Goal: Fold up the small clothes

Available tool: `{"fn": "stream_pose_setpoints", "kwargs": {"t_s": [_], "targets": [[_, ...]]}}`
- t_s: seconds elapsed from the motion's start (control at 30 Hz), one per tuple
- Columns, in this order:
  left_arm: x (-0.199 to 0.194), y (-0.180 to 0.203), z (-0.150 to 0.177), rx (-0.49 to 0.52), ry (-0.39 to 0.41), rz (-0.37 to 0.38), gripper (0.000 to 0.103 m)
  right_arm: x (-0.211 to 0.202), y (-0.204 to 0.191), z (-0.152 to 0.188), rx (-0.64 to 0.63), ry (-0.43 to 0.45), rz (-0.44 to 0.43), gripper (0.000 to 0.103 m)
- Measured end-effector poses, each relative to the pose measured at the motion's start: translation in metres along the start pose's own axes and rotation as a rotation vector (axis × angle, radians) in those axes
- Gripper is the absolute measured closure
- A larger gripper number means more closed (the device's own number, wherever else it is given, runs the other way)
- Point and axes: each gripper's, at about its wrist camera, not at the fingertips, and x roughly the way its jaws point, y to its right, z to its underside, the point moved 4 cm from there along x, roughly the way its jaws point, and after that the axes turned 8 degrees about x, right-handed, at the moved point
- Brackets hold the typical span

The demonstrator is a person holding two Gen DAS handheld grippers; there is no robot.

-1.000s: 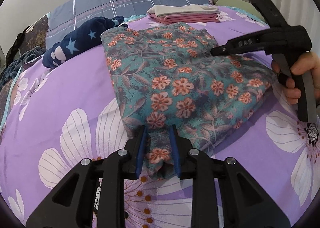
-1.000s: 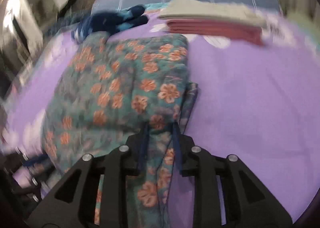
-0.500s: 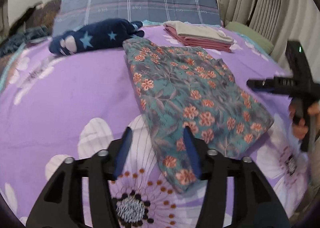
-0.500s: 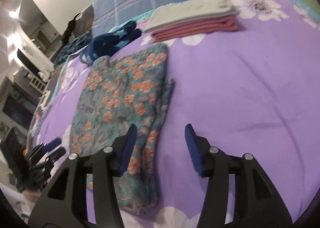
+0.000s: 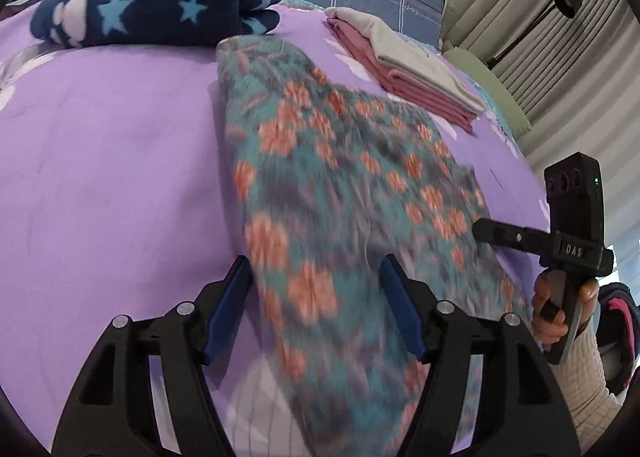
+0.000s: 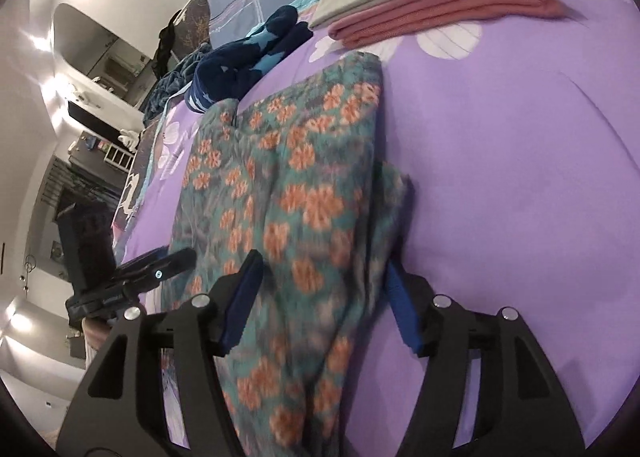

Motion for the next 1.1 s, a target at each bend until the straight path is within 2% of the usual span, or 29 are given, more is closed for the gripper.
{"fn": "stream_pose_setpoints", "kwargs": {"t_s": [0.1,0.13,0.2,0.27,0.33,0.47,0.6,0.7,0.83,0.97,1.1], "targets": [[0.013,-0.001,-0.016,0.020,0.002,-0.026,0.044,0.011,-0.008,-0.011,-0.052,0.000,0.009,0.040],[0.017,-0.001,-0.021,0.035,0.003,-0.045,0.050,0.016,-0.011,-0.014,-0.077,-0.001,0.025,0.044],[0.021,-0.001,-0.028,0.047,0.009,-0.070,0.062,0.021,-0.015,-0.019,-0.111,0.008,0.067,0.054],[0.023,-0.001,-0.033,0.050,0.010,-0.098,0.078,0.024,-0.019,-0.021,-0.131,0.020,0.092,0.067],[0.019,0.004,-0.035,0.065,0.022,-0.125,0.088,0.024,-0.025,-0.018,-0.146,0.036,0.101,0.076],[-0.006,0.035,-0.042,0.162,0.105,-0.181,0.092,0.004,-0.046,-0.009,-0.230,0.140,0.164,0.083],[-0.056,0.091,-0.062,0.279,0.233,-0.184,0.093,-0.061,-0.075,0.001,-0.290,0.293,0.158,0.084],[-0.086,0.147,-0.088,0.362,0.322,-0.122,0.093,-0.130,-0.085,0.008,-0.320,0.456,0.209,0.084],[-0.104,0.238,-0.121,0.500,0.412,-0.040,0.093,-0.232,-0.081,0.010,-0.275,0.646,0.301,0.084],[-0.086,0.327,-0.156,0.579,0.422,0.054,0.093,-0.320,-0.062,0.005,-0.229,0.778,0.467,0.084],[-0.038,0.412,-0.189,0.607,0.397,0.111,0.093,-0.386,-0.018,-0.013,-0.152,0.854,0.667,0.084]]}}
